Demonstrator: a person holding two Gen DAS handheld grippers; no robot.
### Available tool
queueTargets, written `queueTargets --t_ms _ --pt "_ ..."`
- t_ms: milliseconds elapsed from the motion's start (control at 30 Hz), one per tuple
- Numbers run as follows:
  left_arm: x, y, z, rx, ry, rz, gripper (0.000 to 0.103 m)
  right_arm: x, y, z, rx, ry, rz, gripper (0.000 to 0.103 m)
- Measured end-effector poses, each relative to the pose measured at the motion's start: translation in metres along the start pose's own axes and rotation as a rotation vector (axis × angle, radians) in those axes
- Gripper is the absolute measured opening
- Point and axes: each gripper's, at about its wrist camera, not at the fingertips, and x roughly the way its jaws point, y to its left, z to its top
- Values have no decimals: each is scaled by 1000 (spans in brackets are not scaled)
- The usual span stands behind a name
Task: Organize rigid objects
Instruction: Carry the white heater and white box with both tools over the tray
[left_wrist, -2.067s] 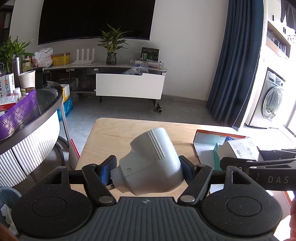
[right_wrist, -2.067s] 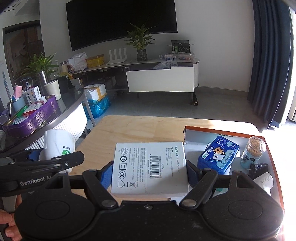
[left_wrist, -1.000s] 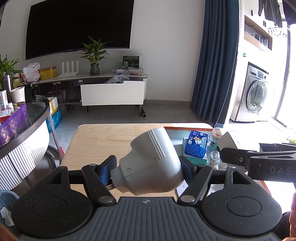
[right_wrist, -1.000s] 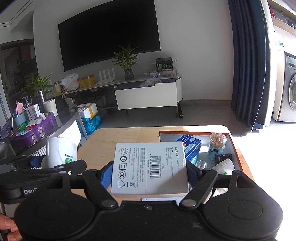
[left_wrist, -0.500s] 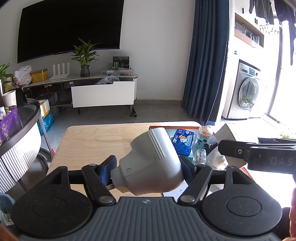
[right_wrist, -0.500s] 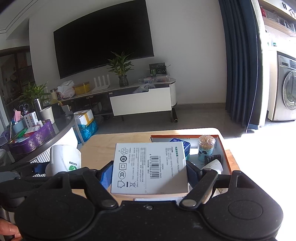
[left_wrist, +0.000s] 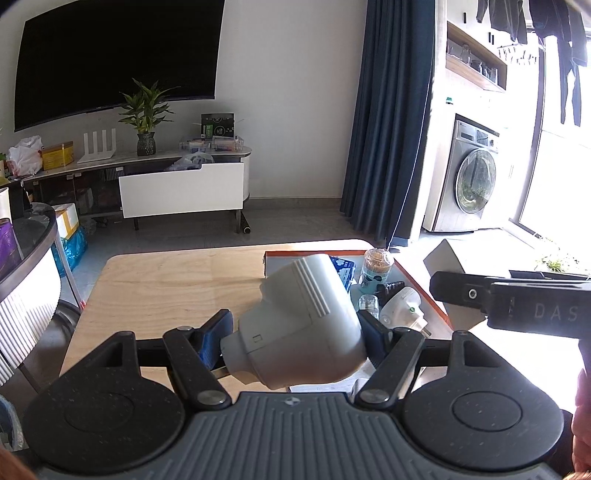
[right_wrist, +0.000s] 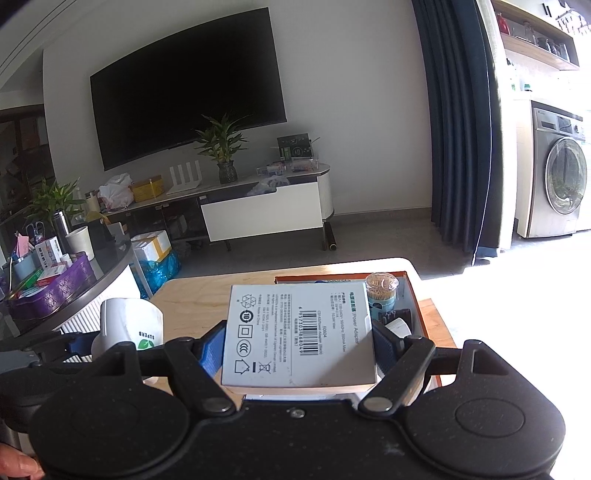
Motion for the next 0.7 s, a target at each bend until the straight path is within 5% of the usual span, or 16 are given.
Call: queueTargets --t_ms 700 --pt "20 -34 -6 64 41 -99 74 -4 -32 0 31 -6 -84 92"
